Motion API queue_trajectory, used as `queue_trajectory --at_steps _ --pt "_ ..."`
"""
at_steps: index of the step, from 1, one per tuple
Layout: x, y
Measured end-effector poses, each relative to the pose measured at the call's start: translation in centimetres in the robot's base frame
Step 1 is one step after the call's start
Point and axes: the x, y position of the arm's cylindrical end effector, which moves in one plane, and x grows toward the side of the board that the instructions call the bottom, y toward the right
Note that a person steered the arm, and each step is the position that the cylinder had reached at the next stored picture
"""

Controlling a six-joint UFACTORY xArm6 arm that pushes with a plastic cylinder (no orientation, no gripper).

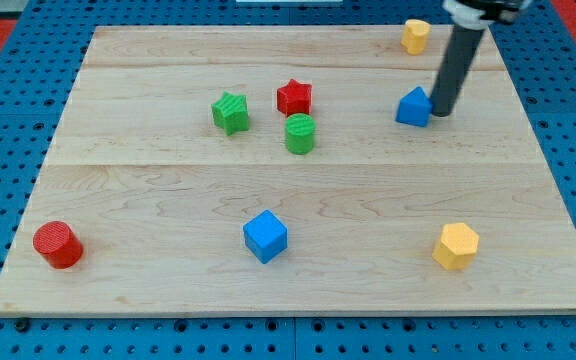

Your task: Push yellow heart to the right of the blue triangle

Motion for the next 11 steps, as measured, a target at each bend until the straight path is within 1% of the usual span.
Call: queue_trajectory --at_steps 1,2,3,4,5,6,7,8,9,10,11 --pt "0.0 -5.8" --pt "-0.7 -4.4" --pt "-3.4 7.1" --pt "-9.5 13.5" --pt "-14.7 10.9" --pt "-17.0 4.4" --pt "-15.1 0.5" --pt "-9.9 -0.7" --pt "-9.1 -1.0" --pt "-11.1 -3.6" --pt "-8.1 -4.2"
